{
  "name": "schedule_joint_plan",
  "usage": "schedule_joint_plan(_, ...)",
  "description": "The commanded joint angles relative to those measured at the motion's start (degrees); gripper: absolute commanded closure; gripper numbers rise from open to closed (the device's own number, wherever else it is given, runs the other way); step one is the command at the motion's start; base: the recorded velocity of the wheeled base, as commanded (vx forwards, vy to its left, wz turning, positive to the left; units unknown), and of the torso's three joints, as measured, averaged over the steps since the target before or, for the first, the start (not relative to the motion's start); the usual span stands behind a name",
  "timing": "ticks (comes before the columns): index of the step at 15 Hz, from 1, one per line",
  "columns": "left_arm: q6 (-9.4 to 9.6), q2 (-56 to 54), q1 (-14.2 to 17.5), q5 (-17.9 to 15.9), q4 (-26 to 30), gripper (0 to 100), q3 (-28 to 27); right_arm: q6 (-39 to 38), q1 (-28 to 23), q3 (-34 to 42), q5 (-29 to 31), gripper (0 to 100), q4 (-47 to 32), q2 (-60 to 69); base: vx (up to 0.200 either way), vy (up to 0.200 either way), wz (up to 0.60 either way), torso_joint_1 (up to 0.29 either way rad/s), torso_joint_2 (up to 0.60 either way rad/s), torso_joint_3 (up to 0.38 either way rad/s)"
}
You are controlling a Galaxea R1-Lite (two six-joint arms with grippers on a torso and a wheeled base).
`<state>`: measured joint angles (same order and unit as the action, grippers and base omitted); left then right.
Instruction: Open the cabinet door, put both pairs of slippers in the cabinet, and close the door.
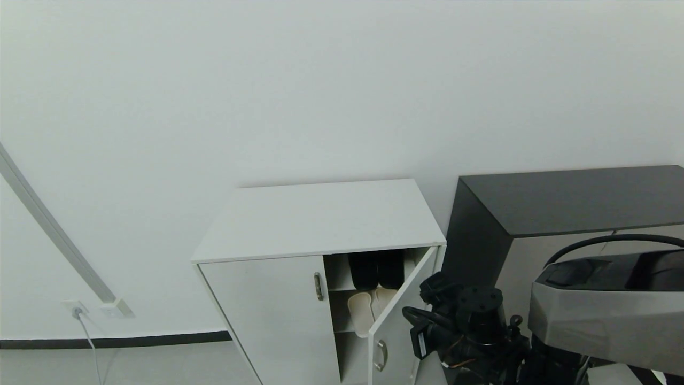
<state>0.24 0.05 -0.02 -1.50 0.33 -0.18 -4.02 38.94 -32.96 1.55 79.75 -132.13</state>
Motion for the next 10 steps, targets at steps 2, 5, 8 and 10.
schedule_joint_plan(2, 0.02, 0.04, -0.06, 0.01, 0.02, 100, 0.01, -0.02, -0.09, -4.57, 0.12, 100, -0.91, -3.39, 0.000, 0.000, 0.00, 0.000, 0.00, 0.000)
schedule_joint_plan(5, 0.02, 0.04, -0.06, 0.01, 0.02, 100, 0.01, -0.02, -0.35, -9.40, 0.21, 100, -3.55, -4.71, 0.000, 0.000, 0.00, 0.000, 0.00, 0.000)
schedule_joint_plan(8, 0.02, 0.04, 0.02, 0.01, 0.02, 100, 0.01, -0.02, -0.88, -16.08, 0.56, 100, -8.47, -5.94, 0.000, 0.000, 0.00, 0.000, 0.00, 0.000)
schedule_joint_plan(10, 0.02, 0.04, -0.06, 0.01, 0.02, 100, 0.01, -0.02, -1.76, -19.68, 0.56, 100, -9.70, -7.26, 0.000, 0.000, 0.00, 0.000, 0.00, 0.000)
